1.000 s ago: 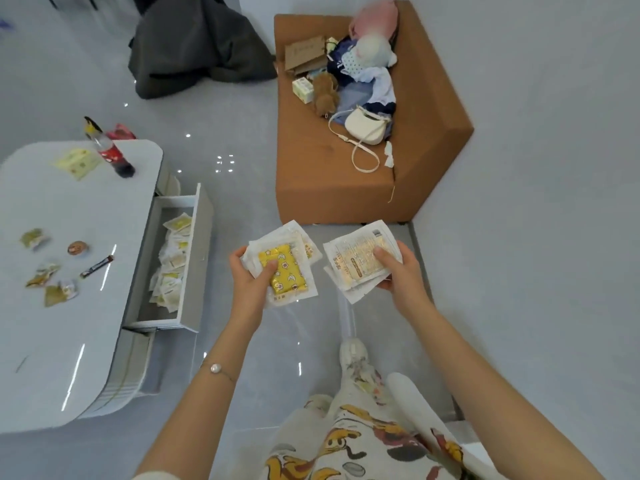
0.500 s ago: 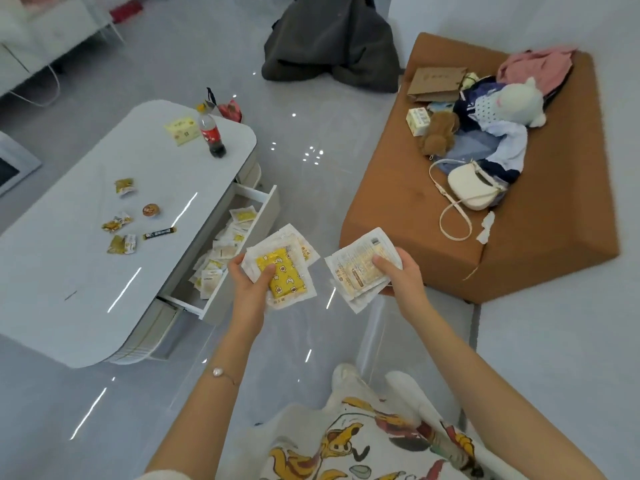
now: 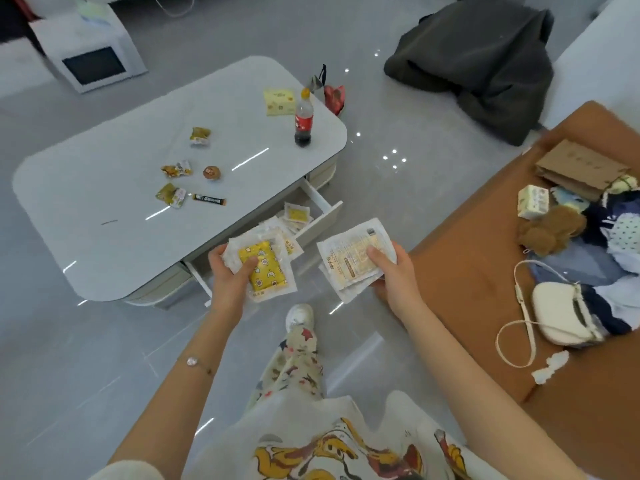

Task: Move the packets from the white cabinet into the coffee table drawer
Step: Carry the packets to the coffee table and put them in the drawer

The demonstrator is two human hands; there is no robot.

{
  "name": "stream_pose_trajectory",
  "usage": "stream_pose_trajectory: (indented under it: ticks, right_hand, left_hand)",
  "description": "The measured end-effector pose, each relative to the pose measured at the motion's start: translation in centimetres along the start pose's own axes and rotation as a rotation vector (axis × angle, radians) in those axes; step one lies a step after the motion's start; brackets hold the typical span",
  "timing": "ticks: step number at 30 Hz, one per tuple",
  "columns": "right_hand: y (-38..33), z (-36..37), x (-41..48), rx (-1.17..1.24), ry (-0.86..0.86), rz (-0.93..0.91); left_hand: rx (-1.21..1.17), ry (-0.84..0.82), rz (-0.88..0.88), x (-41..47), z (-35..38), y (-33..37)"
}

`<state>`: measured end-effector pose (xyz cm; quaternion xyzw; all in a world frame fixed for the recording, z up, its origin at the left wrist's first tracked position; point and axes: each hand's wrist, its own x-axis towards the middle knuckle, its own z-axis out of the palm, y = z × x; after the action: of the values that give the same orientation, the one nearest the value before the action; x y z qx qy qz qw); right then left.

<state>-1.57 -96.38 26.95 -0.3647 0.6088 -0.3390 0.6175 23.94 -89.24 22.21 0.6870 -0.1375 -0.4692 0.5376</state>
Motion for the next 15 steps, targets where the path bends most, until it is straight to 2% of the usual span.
stream_pose_trajectory:
  ticks: [4, 9, 15]
  right_hand:
    - [-3.5, 3.2, 7.0, -0.053, -0.081, 0.026]
    - [-7.2, 6.6, 14.5, -0.088, -0.155, 0.060]
    - [-8.1, 9.9, 22.5, -0.233, -0.192, 0.116]
  left_hand:
    - [-0.022, 0.080, -0.015, 6.0, 1.4, 2.3]
    - [-0.055, 0.173, -0.125, 12.0, 2.2, 4.2]
    - [-0.055, 0.307, -0.209, 16.6, 2.1, 4.8]
